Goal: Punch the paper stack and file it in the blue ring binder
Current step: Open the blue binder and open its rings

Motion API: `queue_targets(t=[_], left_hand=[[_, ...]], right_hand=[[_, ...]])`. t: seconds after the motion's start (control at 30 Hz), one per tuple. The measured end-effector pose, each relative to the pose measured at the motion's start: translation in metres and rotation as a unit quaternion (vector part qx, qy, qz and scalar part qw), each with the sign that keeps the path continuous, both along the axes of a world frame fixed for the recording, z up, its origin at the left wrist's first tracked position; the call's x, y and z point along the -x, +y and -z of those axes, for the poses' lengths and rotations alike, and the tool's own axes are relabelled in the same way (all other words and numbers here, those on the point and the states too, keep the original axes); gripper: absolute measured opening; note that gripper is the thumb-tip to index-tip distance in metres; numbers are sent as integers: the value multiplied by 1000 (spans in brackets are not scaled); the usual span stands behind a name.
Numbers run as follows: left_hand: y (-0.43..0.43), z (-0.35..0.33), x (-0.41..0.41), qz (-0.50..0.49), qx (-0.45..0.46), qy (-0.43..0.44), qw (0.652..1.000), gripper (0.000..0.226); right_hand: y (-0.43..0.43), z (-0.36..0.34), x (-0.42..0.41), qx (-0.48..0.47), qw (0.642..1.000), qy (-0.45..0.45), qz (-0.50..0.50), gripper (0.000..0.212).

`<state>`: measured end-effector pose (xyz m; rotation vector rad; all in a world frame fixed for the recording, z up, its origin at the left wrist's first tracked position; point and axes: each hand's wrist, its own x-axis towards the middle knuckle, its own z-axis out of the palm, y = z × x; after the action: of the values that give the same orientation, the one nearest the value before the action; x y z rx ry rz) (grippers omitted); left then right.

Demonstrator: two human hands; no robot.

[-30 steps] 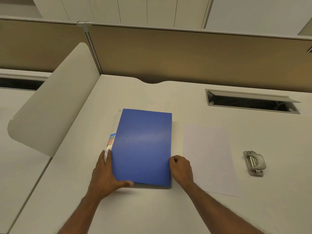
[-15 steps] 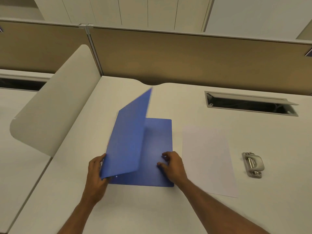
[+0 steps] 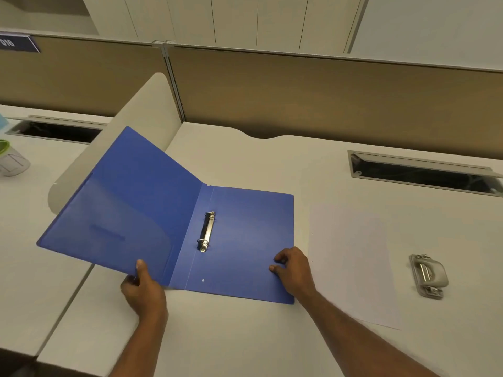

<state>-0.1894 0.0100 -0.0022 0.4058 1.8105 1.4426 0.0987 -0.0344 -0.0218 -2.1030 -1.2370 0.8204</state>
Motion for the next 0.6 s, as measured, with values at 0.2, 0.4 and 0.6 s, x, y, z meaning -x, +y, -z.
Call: queue_targets(t=[0.2,0.4,0.6], left_hand=[[-22,-20,-33,-25,-19,142,989,16],[19,-21,-45,306,-46,256,916,16],[59,-11,-51,363,15,283,888,15]], right_hand=[[6,1,-2,26,1000,-7,-11,18],[33,-17,25,41,996,1,-82,15],[75,-30,86,-4,977,101,-188,21]])
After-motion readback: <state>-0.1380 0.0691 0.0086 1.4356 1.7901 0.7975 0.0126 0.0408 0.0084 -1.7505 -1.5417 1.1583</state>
